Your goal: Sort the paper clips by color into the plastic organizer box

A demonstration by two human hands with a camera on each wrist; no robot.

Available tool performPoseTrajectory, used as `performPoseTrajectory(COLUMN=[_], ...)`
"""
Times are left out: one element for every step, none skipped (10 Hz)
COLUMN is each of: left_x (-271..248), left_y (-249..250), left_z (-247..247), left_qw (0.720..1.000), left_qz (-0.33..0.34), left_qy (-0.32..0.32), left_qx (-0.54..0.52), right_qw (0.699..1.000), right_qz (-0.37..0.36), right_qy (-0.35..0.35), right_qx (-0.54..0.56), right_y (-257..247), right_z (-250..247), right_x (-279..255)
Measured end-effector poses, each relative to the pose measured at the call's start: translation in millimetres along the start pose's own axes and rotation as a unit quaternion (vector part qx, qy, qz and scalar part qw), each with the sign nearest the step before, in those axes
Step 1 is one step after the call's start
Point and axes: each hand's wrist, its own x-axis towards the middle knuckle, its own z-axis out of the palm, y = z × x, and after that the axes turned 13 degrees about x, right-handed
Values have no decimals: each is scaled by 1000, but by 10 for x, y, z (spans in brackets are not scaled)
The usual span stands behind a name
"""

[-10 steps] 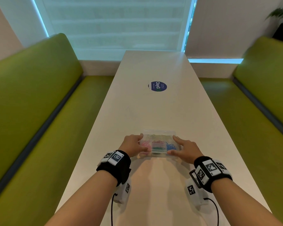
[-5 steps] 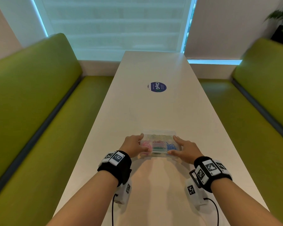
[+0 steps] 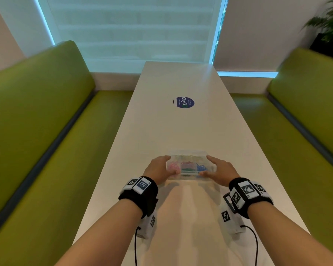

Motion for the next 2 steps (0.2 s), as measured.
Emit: performPoseTrajectory(left_x=[-105, -257], left_y=[-31, -54], left_z=[21, 22], left_qw=[1000, 999], left_qz=[6, 20], left_qy=[17, 17], left_qx=[11, 23], right_qw=[1000, 999], right_qz=[-8, -13], right_qy=[26, 48], right_qx=[9, 8], right_y=[4, -8], right_z=[13, 68], right_x=[-111, -269])
